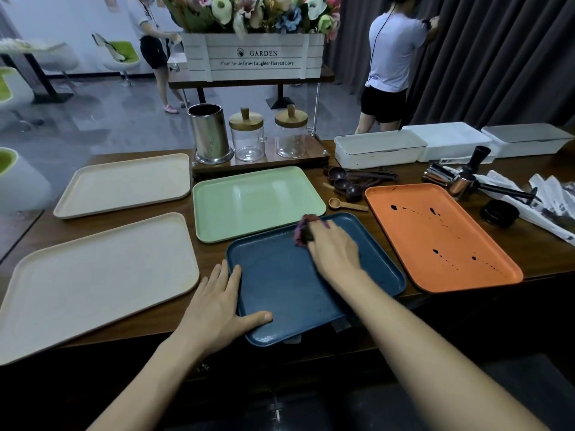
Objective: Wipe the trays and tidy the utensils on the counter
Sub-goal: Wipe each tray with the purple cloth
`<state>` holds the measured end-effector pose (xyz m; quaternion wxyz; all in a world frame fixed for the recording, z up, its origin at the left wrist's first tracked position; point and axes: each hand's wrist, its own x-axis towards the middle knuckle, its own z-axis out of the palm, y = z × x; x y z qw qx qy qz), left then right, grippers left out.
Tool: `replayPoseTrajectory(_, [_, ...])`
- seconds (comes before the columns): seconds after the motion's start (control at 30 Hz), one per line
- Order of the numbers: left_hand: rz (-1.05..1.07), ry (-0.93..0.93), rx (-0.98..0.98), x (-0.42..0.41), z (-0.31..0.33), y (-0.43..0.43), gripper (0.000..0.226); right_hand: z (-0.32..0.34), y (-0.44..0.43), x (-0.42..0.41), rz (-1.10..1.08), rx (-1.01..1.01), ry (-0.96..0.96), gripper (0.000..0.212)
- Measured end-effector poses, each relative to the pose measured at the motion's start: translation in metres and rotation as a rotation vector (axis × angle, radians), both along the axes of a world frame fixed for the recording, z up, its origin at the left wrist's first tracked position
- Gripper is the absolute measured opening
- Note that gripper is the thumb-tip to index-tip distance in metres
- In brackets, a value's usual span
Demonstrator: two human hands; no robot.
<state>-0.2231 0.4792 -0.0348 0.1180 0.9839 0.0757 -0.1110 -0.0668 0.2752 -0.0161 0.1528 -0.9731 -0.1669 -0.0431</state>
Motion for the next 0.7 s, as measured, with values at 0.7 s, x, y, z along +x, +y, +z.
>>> replayPoseTrajectory(0.7, [0.012,0.004,-0.061,0.0,0.001,0.0,0.151,-0.014,0.055,-0.025,0.521,-0.084,-0.074,0.053])
